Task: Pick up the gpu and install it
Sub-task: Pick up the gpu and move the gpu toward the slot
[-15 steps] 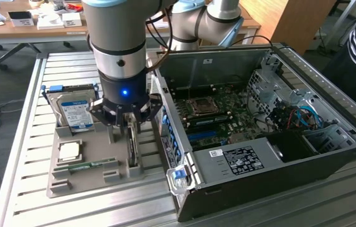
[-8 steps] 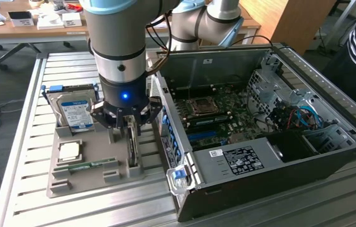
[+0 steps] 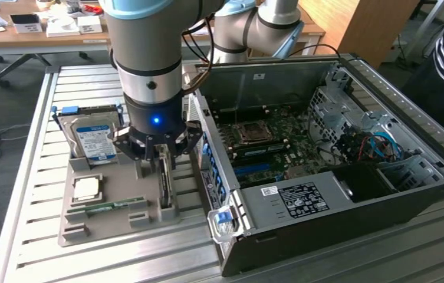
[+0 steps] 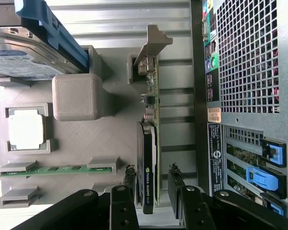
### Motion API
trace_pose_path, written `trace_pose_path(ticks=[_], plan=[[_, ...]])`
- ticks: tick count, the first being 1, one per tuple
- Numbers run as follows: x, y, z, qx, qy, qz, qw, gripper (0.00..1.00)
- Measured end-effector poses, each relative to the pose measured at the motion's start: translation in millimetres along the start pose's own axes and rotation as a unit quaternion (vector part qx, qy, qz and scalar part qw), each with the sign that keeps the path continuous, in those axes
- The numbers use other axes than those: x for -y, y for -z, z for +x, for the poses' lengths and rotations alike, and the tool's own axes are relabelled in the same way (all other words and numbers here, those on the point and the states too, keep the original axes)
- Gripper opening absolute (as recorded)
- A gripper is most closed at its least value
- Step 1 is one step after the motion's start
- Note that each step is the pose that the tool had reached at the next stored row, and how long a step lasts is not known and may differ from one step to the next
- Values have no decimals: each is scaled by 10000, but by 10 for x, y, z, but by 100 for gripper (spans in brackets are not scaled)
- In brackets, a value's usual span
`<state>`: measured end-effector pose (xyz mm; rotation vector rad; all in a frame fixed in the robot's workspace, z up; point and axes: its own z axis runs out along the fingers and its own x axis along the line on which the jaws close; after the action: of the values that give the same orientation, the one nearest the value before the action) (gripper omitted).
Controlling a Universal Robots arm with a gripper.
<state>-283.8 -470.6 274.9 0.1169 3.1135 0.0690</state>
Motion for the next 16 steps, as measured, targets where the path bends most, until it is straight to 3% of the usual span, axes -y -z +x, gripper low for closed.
trace_pose_path(ticks=[16], plan=[[-14,-61,-6,-1,1,0,10000,42]])
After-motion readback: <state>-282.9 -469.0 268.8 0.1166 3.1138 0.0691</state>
